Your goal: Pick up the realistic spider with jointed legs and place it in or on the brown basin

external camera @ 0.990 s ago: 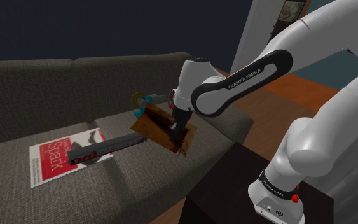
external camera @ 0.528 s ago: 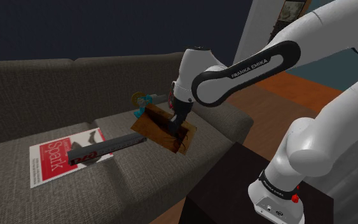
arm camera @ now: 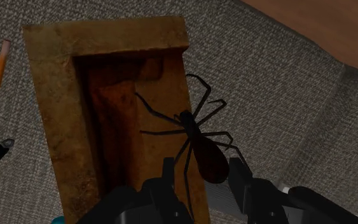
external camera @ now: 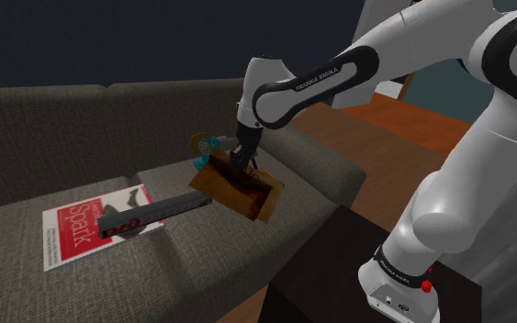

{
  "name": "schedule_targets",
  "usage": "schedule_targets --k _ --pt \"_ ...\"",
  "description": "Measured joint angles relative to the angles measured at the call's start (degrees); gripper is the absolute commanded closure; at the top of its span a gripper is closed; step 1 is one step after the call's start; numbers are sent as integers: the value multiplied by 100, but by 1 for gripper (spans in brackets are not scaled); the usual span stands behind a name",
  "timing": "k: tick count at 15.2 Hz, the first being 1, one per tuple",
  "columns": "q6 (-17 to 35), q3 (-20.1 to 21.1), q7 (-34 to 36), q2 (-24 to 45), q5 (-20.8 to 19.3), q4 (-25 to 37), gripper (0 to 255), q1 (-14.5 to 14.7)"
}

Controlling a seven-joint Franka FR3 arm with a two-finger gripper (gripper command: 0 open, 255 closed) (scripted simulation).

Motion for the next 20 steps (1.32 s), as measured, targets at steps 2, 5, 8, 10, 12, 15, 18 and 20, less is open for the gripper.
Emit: schedule_targets --k 2,5,8,10,12,15,18,20 --pt "-81 -90 -132 318 -72 388 255 -92" --pt "-237 -220 -340 806 -156 1014 255 -224" --pt "-386 -299 -456 1281 -229 1628 255 -298" --pt "-323 -315 -479 1410 -246 1690 255 -310" --pt "-198 -320 -488 1478 -255 1631 255 -312" --pt "8 -329 -499 1599 -269 1546 255 -315" --pt "199 -332 -480 1734 -293 1489 255 -301" --pt "345 -338 -475 1840 -309 1448 255 -296"
